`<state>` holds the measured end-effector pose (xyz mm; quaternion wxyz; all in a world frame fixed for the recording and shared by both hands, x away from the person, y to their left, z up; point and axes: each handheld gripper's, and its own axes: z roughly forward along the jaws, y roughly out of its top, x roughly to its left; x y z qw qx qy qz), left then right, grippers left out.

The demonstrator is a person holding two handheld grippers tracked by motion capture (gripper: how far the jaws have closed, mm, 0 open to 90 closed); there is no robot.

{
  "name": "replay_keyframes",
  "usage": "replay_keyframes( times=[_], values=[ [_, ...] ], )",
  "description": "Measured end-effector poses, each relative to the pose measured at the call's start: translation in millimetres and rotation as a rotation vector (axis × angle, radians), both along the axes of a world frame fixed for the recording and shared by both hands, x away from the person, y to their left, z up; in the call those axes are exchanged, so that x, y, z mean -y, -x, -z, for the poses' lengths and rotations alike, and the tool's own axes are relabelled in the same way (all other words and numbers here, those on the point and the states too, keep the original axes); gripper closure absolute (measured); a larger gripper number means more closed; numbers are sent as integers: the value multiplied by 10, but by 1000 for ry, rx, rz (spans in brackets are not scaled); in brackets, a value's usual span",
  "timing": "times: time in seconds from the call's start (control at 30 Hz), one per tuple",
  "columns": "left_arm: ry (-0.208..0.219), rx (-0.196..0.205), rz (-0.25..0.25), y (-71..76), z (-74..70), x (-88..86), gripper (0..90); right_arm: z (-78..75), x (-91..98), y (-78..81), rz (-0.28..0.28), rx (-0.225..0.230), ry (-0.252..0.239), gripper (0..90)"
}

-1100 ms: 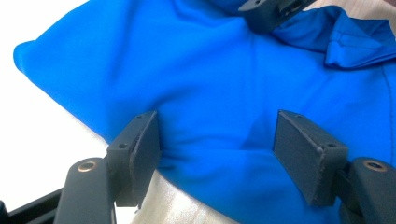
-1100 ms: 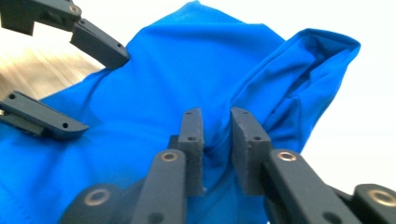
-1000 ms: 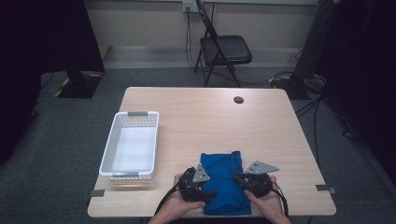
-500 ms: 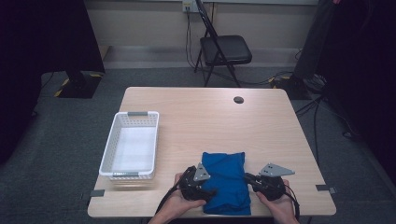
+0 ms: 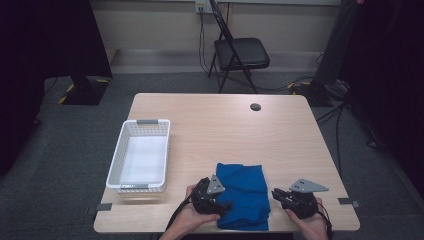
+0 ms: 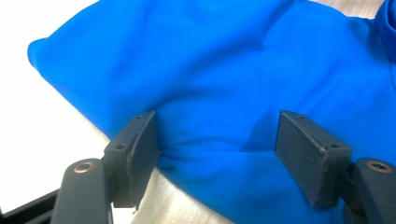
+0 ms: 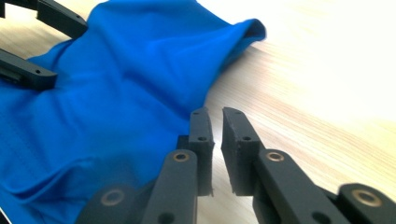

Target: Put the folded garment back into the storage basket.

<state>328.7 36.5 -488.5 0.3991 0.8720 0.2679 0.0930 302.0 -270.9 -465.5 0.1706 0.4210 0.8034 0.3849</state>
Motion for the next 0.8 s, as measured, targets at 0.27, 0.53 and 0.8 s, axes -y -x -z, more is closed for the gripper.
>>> replay_keyframes(
  times=[0.27,0.53,0.8],
  values=[
    [-7,-44,-51,51,-112,-164,174,-177,-14,87,-54,46,-103,485],
    [-66,-61,-99,217,-50,-465,166,-110,-373,56,-156,27,-60,329],
    [-91,-30,-109,237,-14,-510,150,102,-568,-20,-142,-11,26,185]
  ],
)
